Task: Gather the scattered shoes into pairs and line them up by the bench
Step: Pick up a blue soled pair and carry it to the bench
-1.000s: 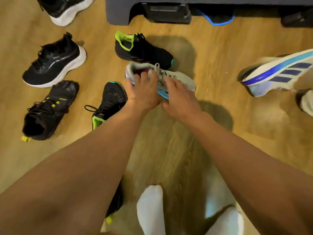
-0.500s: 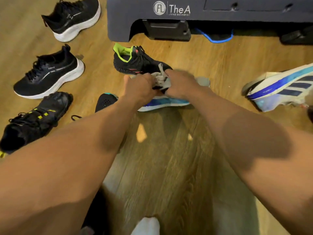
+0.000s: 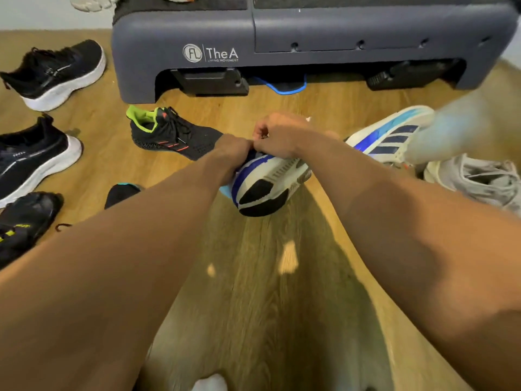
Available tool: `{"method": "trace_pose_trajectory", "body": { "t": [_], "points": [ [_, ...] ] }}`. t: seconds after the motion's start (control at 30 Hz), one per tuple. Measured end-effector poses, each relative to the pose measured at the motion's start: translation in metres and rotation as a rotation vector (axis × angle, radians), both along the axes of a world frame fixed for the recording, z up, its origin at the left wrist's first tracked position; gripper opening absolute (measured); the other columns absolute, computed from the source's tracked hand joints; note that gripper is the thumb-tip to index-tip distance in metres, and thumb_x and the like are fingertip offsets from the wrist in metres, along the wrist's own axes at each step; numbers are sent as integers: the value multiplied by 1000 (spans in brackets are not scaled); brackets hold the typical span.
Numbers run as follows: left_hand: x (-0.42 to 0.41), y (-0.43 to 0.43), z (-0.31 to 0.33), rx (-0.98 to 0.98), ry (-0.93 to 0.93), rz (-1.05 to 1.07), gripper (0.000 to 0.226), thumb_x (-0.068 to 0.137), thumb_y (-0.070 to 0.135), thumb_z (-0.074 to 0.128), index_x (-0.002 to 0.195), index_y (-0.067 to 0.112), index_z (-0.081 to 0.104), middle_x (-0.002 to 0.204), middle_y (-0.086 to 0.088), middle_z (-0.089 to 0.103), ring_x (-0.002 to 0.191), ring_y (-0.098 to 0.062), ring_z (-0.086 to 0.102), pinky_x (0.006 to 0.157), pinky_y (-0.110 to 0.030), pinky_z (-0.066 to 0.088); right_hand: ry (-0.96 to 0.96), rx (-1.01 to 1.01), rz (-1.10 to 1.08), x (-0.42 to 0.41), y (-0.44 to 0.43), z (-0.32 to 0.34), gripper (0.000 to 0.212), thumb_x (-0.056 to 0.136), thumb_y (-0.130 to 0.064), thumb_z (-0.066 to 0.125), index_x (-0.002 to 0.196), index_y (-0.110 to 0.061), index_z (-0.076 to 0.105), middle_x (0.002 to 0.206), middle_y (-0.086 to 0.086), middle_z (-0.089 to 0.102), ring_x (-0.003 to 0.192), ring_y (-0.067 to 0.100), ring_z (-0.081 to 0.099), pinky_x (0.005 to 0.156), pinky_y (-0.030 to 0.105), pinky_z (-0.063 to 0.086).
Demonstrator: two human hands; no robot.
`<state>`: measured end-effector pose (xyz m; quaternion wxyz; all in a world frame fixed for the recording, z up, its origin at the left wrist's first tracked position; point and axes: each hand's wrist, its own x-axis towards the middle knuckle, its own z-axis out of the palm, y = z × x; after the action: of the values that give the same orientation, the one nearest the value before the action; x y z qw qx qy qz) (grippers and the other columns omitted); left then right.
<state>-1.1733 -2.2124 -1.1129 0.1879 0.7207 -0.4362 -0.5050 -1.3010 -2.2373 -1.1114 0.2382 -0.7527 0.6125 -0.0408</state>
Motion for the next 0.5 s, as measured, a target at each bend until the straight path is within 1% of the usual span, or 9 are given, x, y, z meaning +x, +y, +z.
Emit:
{"method": "trace_pose_trajectory", "body": {
  "t": [0.07,0.1,0.13,0.17,0.23,0.3,0.37,0.43,0.5],
  "points": [
    [-12,0,1,-99,-145,-134,28,93,26,53,90,-1,60,83,-12,57,72,-25,56,58,-33,41,-44,-45,-49,-17,6,-2,18,78,-43,56,87,-30,64,90,-7,63,84,17,56,67,30,40],
    [-21,0,2,-181,-241,-251,30,94,28,51,96,-1,61,88,-13,57,80,-29,56,63,-34,39,-72,-43,-92,-27,8,-3,16,79,-39,57,88,-28,64,89,-6,64,83,18,56,66,30,41],
    [-32,1,3,-279,-330,-382,30,94,28,49,99,1,61,92,-15,56,88,-32,56,66,-34,37,-104,-26,-140,-36,9,-5,13,79,-31,58,89,-27,64,88,-3,65,83,20,58,64,30,42],
    [-44,5,4,-378,-408,-502,25,94,28,49,99,6,60,94,-15,56,91,-33,56,68,-35,35,-136,2,-189,-45,10,-7,14,77,-22,57,88,-24,65,88,0,66,83,22,60,64,30,45],
    [-67,14,2,-513,-570,-644,21,92,27,49,104,12,56,95,-12,57,88,-32,56,66,-37,36,-212,59,-282,-60,12,-14,19,75,-11,54,88,-16,67,88,6,69,86,27,63,71,36,52],
    [-84,24,-4,-563,-698,-687,22,93,23,49,112,13,54,97,-11,59,84,-30,57,64,-37,36,-351,99,-419,-72,16,-23,19,80,-9,55,95,-11,68,93,8,69,94,29,64,82,38,53],
    [-95,32,-12,-551,-747,-745,23,92,12,50,115,9,52,103,-14,63,91,-33,61,66,-37,38,-461,102,-640,-85,21,-32,28,83,-11,56,109,-12,66,104,6,67,105,27,61,90,34,48],
    [-104,40,-22,-549,-804,-814,35,93,4,46,127,4,47,114,-19,63,102,-35,62,74,-40,44,-440,3,-901,-101,27,-44,33,86,-16,57,119,-15,62,116,7,65,112,27,57,94,33,45],
    [-114,48,-31,-549,-818,-859,39,96,5,42,136,3,41,122,-20,60,107,-35,61,84,-41,47,-428,-128,-1173,-114,32,-55,35,87,-21,62,121,-14,57,122,9,61,114,28,55,93,34,44]
  ]
}}
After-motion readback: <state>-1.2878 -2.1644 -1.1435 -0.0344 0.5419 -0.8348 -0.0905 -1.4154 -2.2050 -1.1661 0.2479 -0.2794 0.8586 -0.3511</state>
